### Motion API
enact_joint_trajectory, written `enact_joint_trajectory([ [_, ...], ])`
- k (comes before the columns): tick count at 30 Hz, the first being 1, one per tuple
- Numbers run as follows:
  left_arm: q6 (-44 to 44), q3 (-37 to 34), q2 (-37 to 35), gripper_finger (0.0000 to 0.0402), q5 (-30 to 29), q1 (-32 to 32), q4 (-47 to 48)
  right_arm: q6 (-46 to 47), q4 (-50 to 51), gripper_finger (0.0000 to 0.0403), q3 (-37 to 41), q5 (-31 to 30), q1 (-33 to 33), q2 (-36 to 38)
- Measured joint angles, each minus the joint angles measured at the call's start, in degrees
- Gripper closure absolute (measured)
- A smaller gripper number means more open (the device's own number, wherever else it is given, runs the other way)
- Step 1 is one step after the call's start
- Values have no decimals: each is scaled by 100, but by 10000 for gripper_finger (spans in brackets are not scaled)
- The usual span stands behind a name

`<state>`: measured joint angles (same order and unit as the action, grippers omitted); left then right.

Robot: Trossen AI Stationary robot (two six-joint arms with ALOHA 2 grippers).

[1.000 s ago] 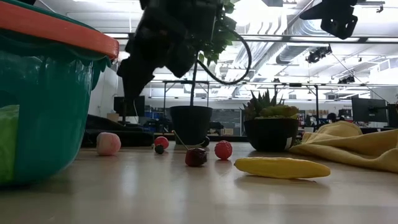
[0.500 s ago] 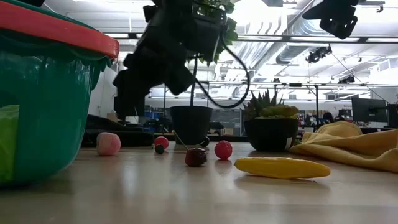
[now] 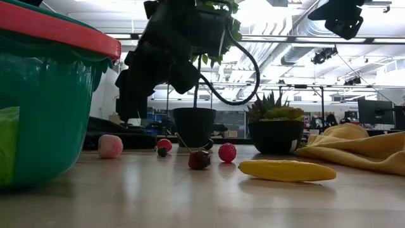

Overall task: Pick and placing Produce into tupperware
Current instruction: Put the pink peach into the blue basket

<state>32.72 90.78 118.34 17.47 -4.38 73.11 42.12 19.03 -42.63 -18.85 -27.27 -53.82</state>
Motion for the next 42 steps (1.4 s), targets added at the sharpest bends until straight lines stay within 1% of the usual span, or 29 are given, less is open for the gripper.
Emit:
enact_joint_trajectory([
  [19, -75, 0, 0, 238, -54, 72, 36, -19, -2, 215, -2, -2, 2, 4],
  [32, -108, 6, 215, 238, -48, 70, 20, -63, -1, 215, -2, -46, 2, 76],
  [34, -144, -11, 261, 238, -50, 68, 134, -63, -2, 215, -2, -46, 2, 76],
  [42, -343, -1, 390, 238, 125, 81, 228, -63, 0, 215, -2, -50, 2, 76],
])
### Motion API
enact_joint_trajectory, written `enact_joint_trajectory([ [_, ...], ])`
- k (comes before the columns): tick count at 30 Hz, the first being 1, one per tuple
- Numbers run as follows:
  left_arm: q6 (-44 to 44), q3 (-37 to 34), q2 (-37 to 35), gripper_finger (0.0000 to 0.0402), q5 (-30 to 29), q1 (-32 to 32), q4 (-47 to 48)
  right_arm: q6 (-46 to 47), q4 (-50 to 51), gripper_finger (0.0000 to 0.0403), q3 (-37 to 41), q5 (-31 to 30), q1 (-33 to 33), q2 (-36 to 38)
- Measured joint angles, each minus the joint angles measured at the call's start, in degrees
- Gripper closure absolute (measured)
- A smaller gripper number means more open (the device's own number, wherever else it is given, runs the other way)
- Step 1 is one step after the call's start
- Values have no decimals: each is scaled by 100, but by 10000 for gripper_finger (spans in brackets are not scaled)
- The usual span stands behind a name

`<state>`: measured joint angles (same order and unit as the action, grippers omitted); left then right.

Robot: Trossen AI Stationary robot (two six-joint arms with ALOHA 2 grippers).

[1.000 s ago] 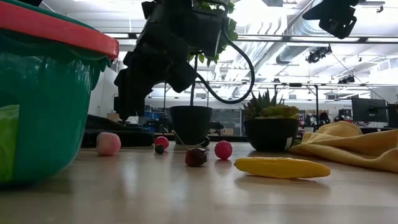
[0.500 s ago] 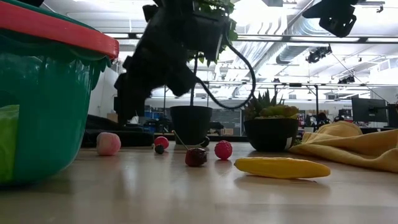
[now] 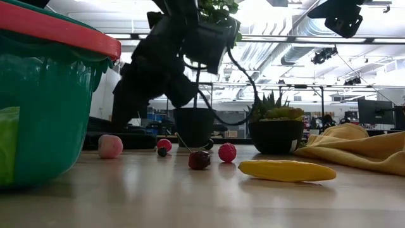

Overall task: Pick and placing Produce into tupperware
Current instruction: Put the pink peach into the blue basket

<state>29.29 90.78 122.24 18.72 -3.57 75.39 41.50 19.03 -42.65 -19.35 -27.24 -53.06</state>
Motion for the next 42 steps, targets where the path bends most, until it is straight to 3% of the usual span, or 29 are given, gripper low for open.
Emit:
enact_joint_trajectory([
  [15, -54, -1, -7, 234, 19, 35, -89, -20, 0, 215, 0, -37, 0, 0],
  [26, 51, -1, -7, 162, -18, 30, -147, -63, 2, 215, 0, -39, 0, 0],
  [42, 16, -331, -9, 158, 59, 35, -262, -105, 2, 215, 0, -42, 0, 0],
])
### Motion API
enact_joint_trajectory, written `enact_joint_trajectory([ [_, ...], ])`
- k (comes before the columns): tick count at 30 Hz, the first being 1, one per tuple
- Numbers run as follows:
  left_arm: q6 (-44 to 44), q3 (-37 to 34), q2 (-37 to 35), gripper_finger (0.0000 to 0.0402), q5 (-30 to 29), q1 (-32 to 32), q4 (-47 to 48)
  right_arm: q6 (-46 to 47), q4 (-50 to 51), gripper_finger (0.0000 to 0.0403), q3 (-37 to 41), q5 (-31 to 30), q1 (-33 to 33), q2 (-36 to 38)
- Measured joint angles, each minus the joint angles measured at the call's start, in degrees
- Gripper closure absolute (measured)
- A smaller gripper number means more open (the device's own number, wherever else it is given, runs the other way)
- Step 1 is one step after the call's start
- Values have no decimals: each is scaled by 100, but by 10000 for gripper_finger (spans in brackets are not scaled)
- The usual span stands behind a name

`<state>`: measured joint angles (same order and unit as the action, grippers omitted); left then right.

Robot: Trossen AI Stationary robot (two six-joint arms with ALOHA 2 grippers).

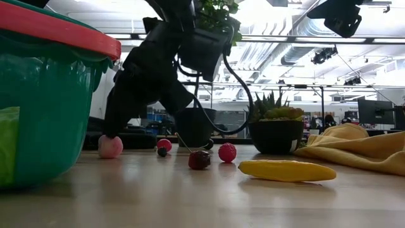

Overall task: Pick and placing Produce into tupperware
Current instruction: Put the pink peach into the blue basket

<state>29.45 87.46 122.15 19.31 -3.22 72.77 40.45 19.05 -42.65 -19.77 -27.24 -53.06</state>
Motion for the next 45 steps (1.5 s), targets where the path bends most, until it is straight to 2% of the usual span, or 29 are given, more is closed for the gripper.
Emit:
enact_joint_trajectory([
  [11, 33, -35, 0, 158, 63, 0, -263, 0, 0, 215, 0, 0, 0, 0],
  [45, -84, -37, 0, 158, -55, 0, -296, -44, 42, 215, 0, -99, 0, 33],
])
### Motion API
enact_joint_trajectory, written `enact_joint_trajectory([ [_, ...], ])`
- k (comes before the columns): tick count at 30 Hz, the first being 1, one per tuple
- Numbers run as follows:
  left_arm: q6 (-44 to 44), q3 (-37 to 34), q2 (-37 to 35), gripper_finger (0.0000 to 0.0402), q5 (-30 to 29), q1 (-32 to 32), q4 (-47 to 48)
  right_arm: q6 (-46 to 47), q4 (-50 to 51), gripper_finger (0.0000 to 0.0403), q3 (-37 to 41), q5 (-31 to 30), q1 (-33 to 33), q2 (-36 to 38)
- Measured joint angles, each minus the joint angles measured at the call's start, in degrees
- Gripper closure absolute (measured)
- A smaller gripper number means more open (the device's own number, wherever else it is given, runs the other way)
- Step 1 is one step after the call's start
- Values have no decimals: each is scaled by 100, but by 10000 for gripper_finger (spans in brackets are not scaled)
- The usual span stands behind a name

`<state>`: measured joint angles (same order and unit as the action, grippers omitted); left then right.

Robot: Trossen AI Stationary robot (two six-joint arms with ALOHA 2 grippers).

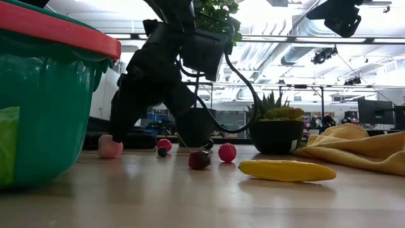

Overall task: Pick and placing Produce into tupperware
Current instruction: Put the pink peach into the blue basket

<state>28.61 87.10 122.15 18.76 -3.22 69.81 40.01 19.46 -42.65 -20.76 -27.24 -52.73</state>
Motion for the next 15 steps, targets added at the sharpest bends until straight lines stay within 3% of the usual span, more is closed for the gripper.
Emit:
enact_joint_trajectory([
  [15, 16, -114, -2, 158, 71, 2, -114, 0, -2, 215, 0, -26, 0, 2],
])
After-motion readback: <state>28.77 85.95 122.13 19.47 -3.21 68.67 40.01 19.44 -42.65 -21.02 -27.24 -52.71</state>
